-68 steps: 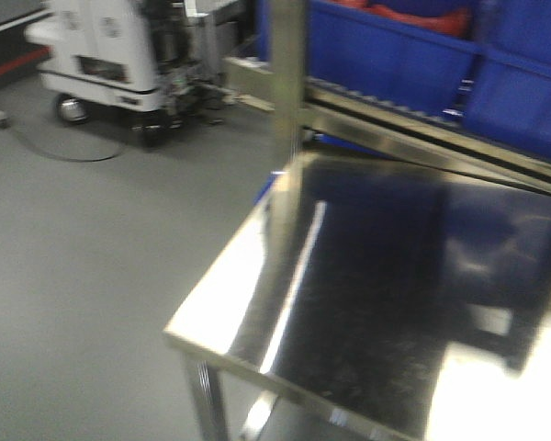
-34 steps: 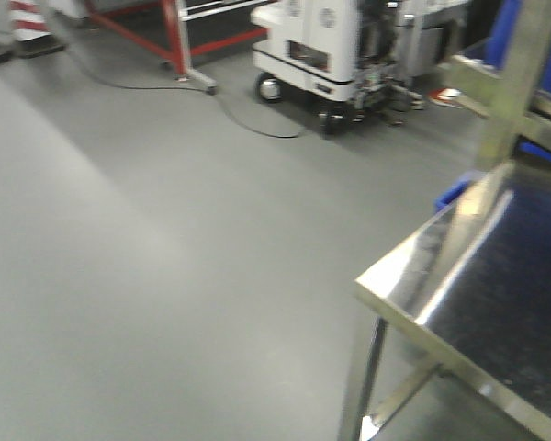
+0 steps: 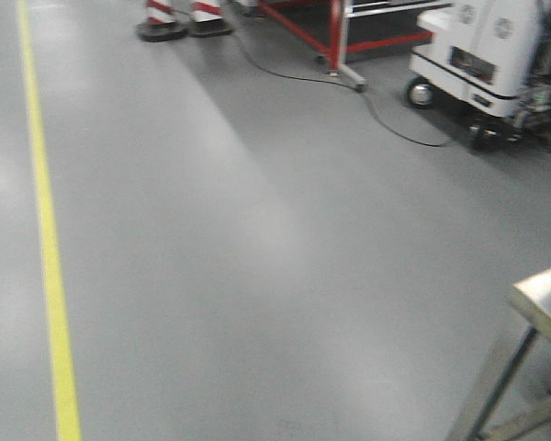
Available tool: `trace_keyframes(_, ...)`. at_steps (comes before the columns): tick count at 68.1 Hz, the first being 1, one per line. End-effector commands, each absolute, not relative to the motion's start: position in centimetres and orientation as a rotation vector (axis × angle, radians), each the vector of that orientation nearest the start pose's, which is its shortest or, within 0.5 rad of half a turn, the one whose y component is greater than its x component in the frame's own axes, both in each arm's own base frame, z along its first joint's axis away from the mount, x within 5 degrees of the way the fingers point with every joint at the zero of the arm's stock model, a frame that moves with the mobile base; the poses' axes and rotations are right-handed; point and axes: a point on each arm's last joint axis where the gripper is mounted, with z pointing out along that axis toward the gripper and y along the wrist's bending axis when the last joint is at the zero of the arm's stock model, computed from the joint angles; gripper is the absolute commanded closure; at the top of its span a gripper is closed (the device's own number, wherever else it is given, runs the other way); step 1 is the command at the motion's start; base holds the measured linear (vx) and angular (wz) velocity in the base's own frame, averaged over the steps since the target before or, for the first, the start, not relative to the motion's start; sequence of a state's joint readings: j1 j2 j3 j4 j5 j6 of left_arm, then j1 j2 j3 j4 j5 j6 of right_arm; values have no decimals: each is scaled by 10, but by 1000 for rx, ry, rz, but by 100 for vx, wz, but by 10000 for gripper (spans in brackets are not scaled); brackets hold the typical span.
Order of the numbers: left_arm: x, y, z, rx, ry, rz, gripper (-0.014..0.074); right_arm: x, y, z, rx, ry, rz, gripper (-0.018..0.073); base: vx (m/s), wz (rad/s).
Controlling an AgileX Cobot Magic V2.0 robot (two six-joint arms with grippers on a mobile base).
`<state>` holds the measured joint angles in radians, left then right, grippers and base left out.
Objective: Move and align brake pads A on conveyor
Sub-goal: 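Back the base away from the steel table and turn, then drive along the yellow floor line toward the conveyor belt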
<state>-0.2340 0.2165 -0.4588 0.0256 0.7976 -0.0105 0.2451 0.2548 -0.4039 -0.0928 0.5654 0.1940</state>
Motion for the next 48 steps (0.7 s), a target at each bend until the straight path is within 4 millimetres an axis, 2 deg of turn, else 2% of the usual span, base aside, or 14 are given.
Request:
trace_keyframes(1,46,-10,299,220,1910,-143,602,62,11,300,-97,1781,200,564,-10,67)
trace_keyframes(20,46,-10,299,220,1910,-143,602,62,11,300,-97,1781,200,564,-1,66)
trace_keyframes(48,46,-10,299,220,1910,-143,602,62,11,300,-97,1781,200,564,13,57)
